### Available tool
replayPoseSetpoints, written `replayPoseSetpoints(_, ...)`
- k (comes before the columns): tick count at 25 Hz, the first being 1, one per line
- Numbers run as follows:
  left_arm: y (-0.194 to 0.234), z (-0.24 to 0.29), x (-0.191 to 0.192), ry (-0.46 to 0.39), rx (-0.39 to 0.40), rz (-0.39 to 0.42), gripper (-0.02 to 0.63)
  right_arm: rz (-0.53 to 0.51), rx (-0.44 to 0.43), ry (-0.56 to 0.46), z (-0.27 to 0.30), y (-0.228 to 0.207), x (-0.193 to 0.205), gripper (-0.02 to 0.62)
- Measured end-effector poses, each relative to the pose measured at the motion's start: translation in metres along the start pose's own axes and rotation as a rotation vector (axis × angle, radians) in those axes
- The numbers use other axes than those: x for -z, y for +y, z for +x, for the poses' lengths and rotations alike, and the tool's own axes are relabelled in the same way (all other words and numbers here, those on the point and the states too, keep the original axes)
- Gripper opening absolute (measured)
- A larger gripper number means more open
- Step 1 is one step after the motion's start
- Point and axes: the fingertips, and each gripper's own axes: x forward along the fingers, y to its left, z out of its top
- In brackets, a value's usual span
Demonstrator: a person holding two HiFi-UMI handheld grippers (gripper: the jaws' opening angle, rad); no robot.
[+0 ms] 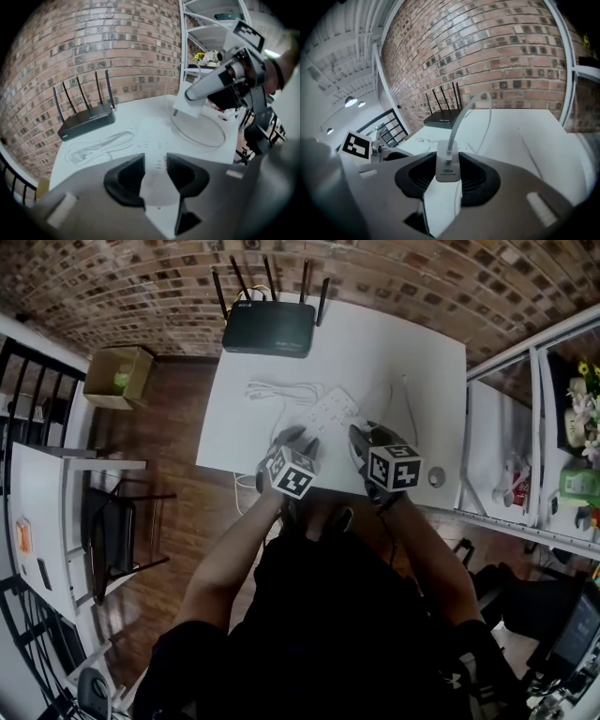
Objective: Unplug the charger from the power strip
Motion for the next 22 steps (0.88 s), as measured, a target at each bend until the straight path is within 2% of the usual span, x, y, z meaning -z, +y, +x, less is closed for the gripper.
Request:
replayPoseSetpoints(3,-0.005,-0.021,-0.012,-0.078,-0.005,-0.025,0.139,0.111,-0.023,-0.043,-0.02,-0.01,-0.001,0.144)
replayPoseSetpoints(7,-0.023,-0.062,-0.032,-0.178,0.052,-0.157,0.124,0.248,-0.038,-0.088,-0.042,-0.027,0.011,0.144)
replayPoseSetpoints(10,-0.04,-0.091,-0.045,-0.226,0.107,-0.251,0.114,0.392,-0.074,-0.13,-0.052,-0.04,0.021,0.144)
replayPoseSetpoints(14,-0.05,-0.112,-0.044,-0.212,0.126,-0.25,0.109,0.511,-0.097,-0.177,-0.062,-0.055,0.027,0.144)
replayPoseSetpoints(22,-0.05,-0.126,-0.026,-0.187,0.095,-0.286,0.106,0.751,-0.104,-0.236,-0.055,-0.083,0.059,0.144)
